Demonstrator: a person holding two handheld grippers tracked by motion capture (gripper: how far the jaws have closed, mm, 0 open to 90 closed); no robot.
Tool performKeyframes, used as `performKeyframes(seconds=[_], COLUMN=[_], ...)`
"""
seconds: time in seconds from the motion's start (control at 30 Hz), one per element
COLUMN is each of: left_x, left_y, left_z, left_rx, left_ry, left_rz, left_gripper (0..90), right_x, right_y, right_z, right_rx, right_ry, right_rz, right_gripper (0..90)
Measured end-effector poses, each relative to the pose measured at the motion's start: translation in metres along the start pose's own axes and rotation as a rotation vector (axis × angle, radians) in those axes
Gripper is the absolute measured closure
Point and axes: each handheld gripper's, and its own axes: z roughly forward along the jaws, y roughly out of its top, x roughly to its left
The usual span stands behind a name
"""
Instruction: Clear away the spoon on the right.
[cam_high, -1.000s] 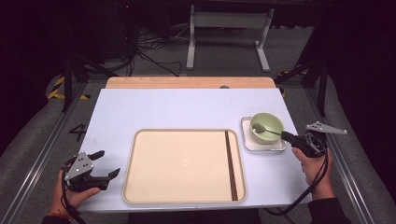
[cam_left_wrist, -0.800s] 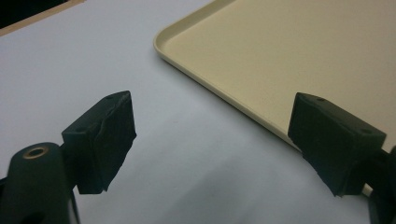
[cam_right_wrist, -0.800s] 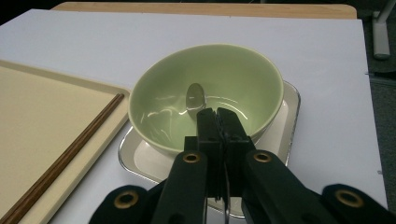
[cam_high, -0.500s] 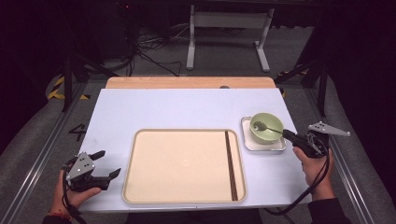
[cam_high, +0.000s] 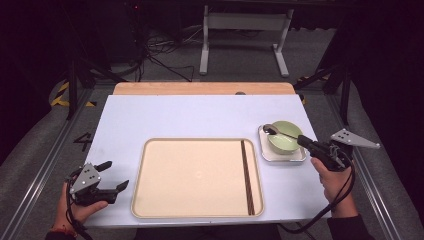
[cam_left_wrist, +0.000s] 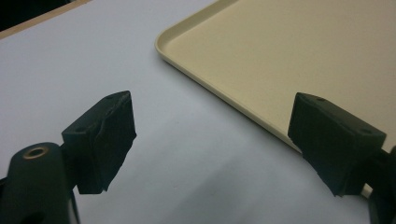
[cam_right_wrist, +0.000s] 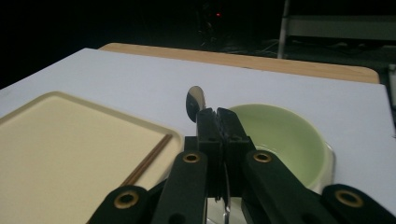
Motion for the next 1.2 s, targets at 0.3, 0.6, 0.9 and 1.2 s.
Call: performKeyframes(seconds=[0.3,0.6,0.9,1.2], left_x=[0.0,0.0,0.0,0.001], left_y=[0.0,0.0,0.0,-0.001], left_z=[0.001,0.001,0.001,0.001], left_rx=[0.002,0.0,0.001,-0.002], left_ry=[-0.003,-0.006,-0.005,-0.008], left_rz=[0.003,0.0,0.001,-0.004], left_gripper=[15.8,15.8,15.8,15.7], right_x=[0.039,0.081,0.106,0.114], right_y=[0.001,-0.008,-0.016,-0.027], right_z=[0.027,0.068,0.091,0.103], right_rx=[0.053,0.135,0.171,0.209], right_ry=[0.103,0.183,0.219,0.227], right_rz=[-0.069,-0.137,-0.178,-0.178], right_gripper=[90.0,90.0,89.9,89.4])
